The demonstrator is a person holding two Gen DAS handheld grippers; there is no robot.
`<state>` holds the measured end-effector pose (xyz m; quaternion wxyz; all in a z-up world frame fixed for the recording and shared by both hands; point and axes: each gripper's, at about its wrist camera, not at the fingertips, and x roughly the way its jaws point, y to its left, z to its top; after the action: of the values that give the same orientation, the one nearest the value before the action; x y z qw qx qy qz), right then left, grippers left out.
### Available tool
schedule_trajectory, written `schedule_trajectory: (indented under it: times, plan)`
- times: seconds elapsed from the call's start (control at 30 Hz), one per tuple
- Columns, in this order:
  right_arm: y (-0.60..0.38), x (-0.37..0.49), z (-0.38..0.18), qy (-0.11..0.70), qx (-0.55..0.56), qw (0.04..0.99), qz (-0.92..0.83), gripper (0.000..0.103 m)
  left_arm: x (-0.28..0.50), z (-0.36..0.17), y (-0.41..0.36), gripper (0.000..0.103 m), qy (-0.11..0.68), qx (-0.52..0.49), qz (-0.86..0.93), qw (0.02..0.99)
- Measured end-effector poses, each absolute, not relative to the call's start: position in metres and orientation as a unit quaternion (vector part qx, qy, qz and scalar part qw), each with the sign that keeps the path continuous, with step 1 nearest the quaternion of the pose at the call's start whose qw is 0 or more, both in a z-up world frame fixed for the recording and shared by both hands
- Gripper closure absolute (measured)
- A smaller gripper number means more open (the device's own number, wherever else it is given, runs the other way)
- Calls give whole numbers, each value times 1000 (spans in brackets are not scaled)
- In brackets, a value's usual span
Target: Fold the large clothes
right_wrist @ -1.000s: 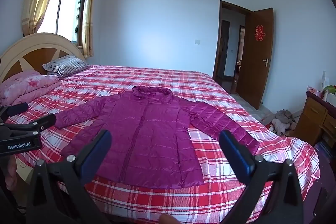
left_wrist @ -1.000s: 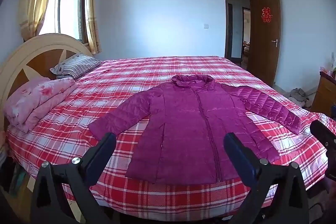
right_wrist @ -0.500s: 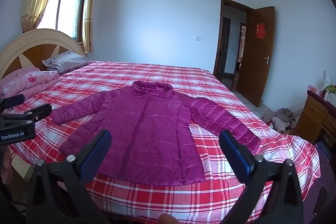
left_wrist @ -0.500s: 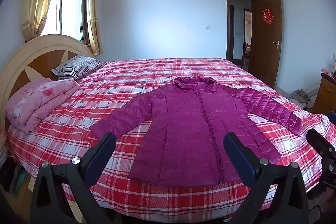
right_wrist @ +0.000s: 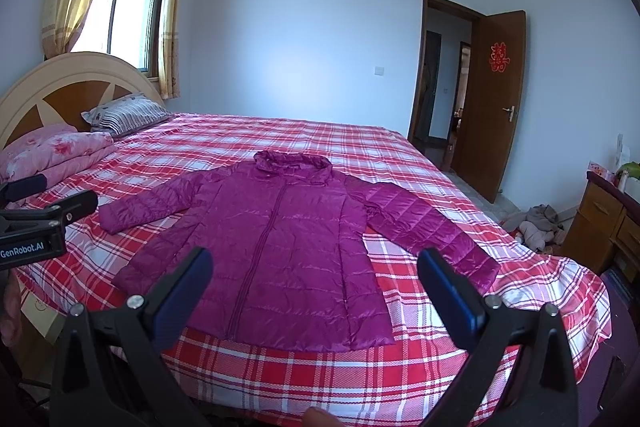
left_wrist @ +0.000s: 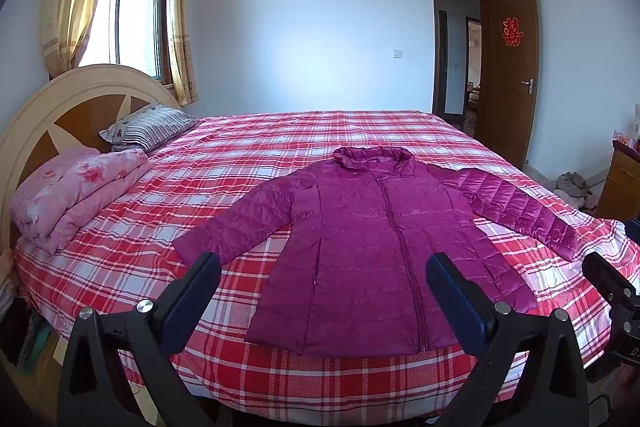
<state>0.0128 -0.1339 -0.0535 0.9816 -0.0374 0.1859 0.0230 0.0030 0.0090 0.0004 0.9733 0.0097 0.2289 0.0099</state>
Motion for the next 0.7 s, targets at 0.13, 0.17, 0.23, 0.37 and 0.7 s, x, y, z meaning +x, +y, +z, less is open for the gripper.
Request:
schedule_trajectory:
  times: [0.13, 0.17, 0.23, 0.37, 0.7]
  plan:
    - [-130, 13, -53, 185, -38, 982, 23, 0, 3, 1, 10, 1, 229, 9, 10, 973]
    - [-130, 13, -53, 185, -38, 982, 23, 0, 4, 1, 10, 1, 229, 9, 10, 973]
    - [-130, 13, -53, 185, -39, 982, 23, 0, 4, 1, 10, 1, 229, 9, 10, 973]
    - [-130, 13, -54, 187, -38, 981, 24, 0, 4, 0, 11, 1, 229, 8, 11, 973]
    - [-128, 12, -57, 188, -38, 981, 25, 0, 5, 2, 14, 1, 228, 6, 13, 973]
